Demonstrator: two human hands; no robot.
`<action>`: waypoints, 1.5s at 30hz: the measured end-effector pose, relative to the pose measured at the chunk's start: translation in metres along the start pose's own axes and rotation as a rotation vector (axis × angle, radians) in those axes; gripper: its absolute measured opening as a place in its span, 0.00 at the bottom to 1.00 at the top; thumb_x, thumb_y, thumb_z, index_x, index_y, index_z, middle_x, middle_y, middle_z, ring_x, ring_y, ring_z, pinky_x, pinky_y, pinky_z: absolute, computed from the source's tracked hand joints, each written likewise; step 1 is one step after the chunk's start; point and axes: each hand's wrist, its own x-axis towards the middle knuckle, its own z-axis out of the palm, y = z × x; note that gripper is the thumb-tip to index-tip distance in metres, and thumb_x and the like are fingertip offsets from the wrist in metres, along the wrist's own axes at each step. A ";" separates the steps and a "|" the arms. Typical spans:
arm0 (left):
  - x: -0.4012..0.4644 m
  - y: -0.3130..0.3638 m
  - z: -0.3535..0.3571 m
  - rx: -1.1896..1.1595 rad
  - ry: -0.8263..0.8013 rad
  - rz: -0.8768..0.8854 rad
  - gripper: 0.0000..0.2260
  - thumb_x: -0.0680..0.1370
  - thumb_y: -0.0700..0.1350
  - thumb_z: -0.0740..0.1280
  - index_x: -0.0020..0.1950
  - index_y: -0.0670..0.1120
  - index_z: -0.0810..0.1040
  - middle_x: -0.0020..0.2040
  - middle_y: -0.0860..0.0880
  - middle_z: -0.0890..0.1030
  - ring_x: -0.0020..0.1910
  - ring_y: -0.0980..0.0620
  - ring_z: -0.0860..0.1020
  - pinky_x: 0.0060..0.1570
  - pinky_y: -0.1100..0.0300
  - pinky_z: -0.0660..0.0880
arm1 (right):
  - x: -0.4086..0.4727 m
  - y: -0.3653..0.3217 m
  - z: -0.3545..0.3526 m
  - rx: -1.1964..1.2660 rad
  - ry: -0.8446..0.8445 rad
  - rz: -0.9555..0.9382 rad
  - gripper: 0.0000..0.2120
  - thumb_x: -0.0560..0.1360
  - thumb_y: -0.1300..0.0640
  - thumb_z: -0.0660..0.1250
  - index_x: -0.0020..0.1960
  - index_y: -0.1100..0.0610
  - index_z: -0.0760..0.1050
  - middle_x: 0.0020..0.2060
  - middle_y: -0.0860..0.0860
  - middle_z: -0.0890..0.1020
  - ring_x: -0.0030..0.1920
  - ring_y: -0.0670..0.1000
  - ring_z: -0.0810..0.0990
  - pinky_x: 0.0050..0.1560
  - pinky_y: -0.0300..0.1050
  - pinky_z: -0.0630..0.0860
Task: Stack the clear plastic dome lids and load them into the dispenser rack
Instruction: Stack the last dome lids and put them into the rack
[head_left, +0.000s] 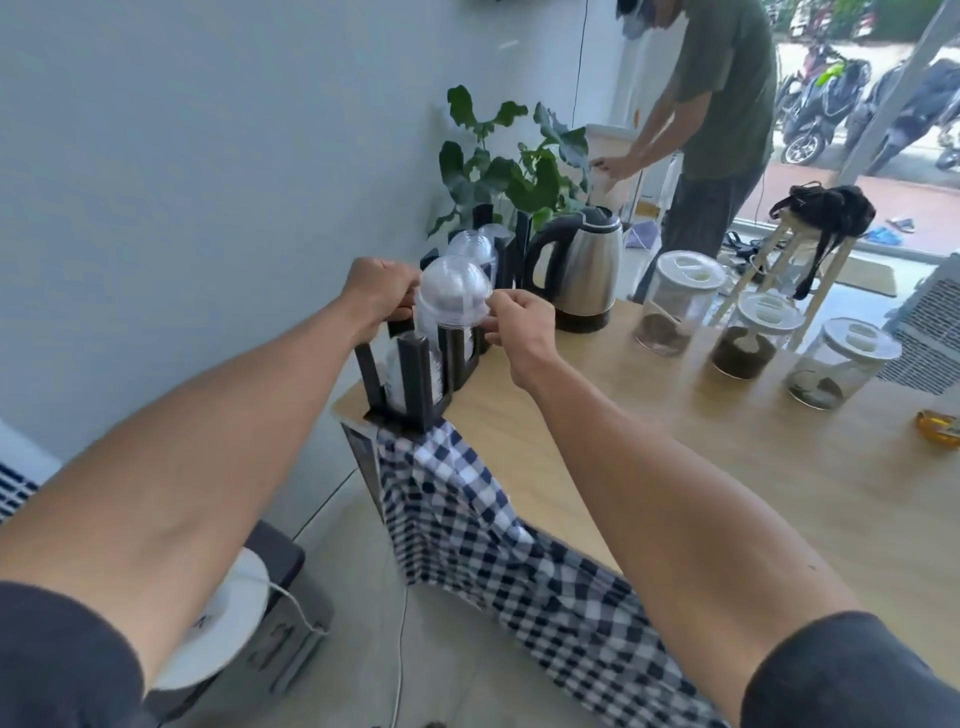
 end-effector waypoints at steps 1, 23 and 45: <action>0.004 -0.001 -0.010 0.035 -0.005 0.007 0.07 0.76 0.40 0.69 0.51 0.40 0.83 0.42 0.42 0.80 0.41 0.48 0.78 0.35 0.59 0.73 | 0.000 0.001 0.010 0.001 0.002 0.002 0.06 0.79 0.60 0.67 0.45 0.55 0.81 0.42 0.56 0.83 0.43 0.52 0.80 0.47 0.47 0.80; 0.112 -0.078 -0.080 0.111 -0.511 -0.252 0.11 0.72 0.43 0.76 0.52 0.41 0.84 0.39 0.47 0.83 0.43 0.49 0.81 0.52 0.54 0.77 | 0.017 0.070 0.098 -0.024 0.249 0.206 0.11 0.75 0.57 0.73 0.51 0.66 0.82 0.37 0.55 0.82 0.36 0.50 0.79 0.44 0.47 0.81; 0.128 -0.133 -0.070 -0.005 -0.452 -0.442 0.04 0.75 0.40 0.74 0.41 0.45 0.81 0.42 0.46 0.83 0.44 0.46 0.82 0.45 0.56 0.80 | 0.020 0.100 0.103 0.020 0.246 0.319 0.07 0.77 0.59 0.73 0.46 0.59 0.76 0.34 0.53 0.83 0.31 0.47 0.79 0.32 0.39 0.77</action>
